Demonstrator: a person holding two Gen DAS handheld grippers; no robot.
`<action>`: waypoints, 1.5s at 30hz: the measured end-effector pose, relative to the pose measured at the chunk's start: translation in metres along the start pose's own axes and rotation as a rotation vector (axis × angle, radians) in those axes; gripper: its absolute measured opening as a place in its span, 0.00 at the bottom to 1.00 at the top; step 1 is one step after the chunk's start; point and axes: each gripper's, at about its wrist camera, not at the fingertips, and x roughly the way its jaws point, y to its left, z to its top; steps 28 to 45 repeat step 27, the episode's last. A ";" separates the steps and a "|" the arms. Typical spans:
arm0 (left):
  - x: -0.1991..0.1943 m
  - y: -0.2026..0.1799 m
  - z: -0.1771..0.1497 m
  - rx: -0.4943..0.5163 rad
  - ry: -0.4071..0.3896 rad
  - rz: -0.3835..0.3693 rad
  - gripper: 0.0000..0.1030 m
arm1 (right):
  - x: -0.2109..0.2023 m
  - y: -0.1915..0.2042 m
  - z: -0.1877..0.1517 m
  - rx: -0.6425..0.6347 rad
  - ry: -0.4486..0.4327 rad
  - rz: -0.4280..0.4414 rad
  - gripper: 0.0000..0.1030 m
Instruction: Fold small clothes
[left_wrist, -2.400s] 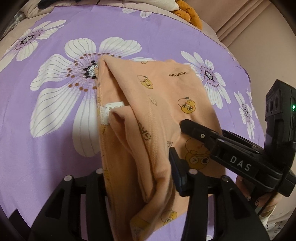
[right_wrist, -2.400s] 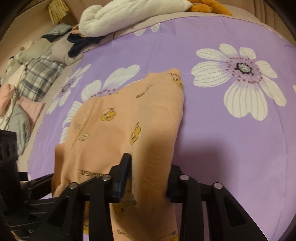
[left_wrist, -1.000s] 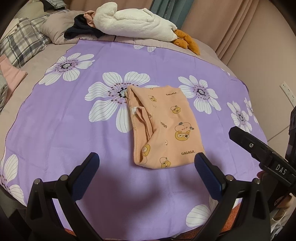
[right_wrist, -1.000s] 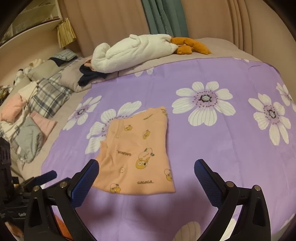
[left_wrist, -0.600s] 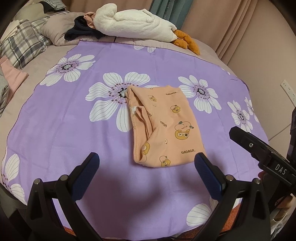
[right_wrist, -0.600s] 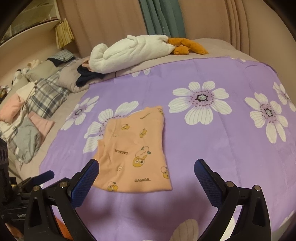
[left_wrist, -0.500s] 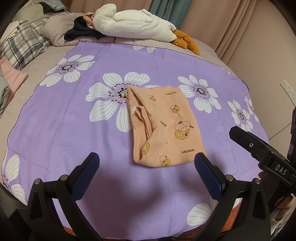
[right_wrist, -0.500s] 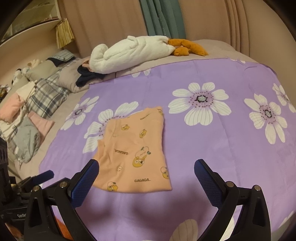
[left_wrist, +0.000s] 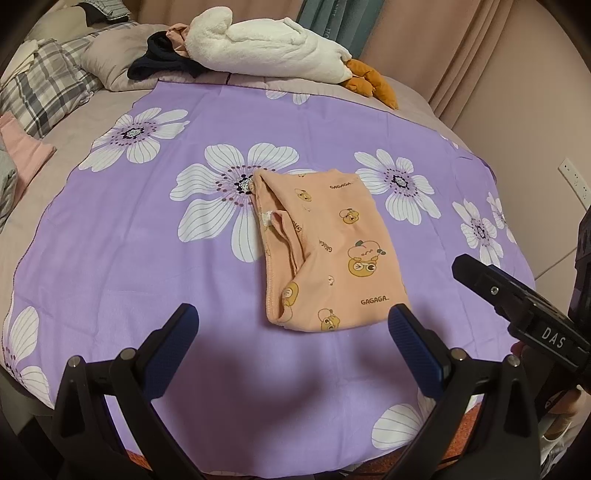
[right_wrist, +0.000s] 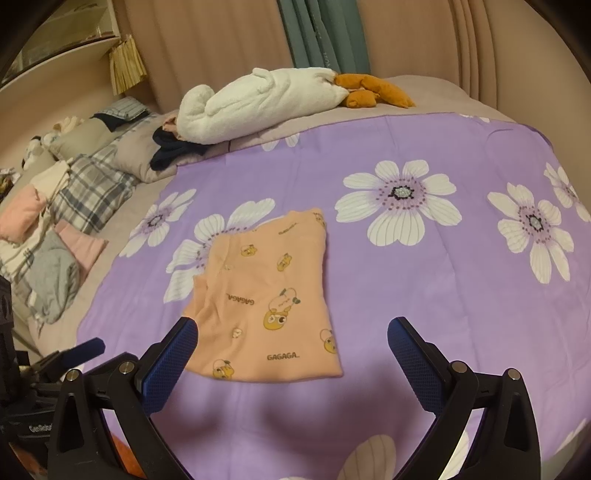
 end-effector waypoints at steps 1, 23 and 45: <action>0.000 0.000 0.000 -0.001 0.000 -0.001 1.00 | 0.001 0.000 0.000 0.001 0.002 0.001 0.99; -0.002 -0.003 0.000 -0.002 -0.005 -0.008 1.00 | 0.003 -0.002 0.000 0.003 0.004 -0.007 0.99; -0.004 -0.002 0.000 -0.003 -0.005 -0.002 1.00 | 0.003 -0.003 0.000 0.003 0.006 -0.013 0.99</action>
